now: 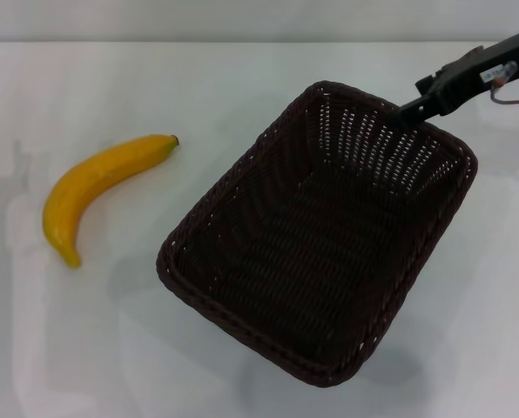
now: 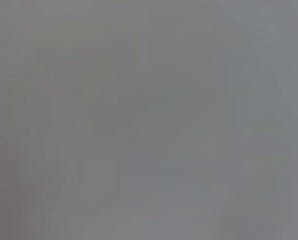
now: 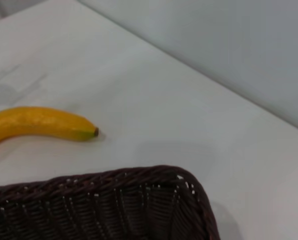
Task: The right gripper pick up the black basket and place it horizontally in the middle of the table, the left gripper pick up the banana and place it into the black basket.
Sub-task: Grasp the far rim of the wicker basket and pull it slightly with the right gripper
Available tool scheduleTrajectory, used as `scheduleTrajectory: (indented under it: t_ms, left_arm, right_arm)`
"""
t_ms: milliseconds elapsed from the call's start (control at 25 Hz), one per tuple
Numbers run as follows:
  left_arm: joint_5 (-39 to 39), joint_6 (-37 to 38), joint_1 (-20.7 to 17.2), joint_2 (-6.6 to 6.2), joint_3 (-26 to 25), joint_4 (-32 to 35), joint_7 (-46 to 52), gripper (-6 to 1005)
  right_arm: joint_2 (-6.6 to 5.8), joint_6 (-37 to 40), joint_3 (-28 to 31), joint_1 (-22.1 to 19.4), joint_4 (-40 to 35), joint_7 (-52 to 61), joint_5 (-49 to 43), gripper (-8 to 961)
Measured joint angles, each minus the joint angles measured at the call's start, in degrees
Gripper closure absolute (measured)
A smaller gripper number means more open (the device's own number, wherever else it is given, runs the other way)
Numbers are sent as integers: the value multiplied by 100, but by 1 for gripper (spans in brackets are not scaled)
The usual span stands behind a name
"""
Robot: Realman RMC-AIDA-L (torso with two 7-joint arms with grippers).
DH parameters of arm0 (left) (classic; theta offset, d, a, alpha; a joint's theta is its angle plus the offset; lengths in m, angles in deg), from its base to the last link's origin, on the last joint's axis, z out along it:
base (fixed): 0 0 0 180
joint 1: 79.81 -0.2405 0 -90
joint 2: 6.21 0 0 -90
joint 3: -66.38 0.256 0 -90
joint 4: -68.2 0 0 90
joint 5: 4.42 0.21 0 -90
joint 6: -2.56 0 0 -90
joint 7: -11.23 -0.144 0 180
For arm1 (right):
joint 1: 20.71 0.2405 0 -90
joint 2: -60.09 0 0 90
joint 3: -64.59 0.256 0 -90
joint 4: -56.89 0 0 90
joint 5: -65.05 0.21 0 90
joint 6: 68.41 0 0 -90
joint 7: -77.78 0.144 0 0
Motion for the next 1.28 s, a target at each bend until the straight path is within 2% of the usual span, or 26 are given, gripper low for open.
scheduleTrajectory:
  t_ms: [200,880,1280]
  left_arm:
    - [2,44,-34,6,5,3,-8,122]
    - [7,151,-49,1,128,-2,-9,123]
    - [-6,151,-55,3,132,-2,0,123]
  right_arm:
    - [-13,102,-8,214,383,-59,-116,160]
    - [39,477,-237,294,906,-182,-446,159]
    - [44,498,-507,572,1136,-87,-474,160]
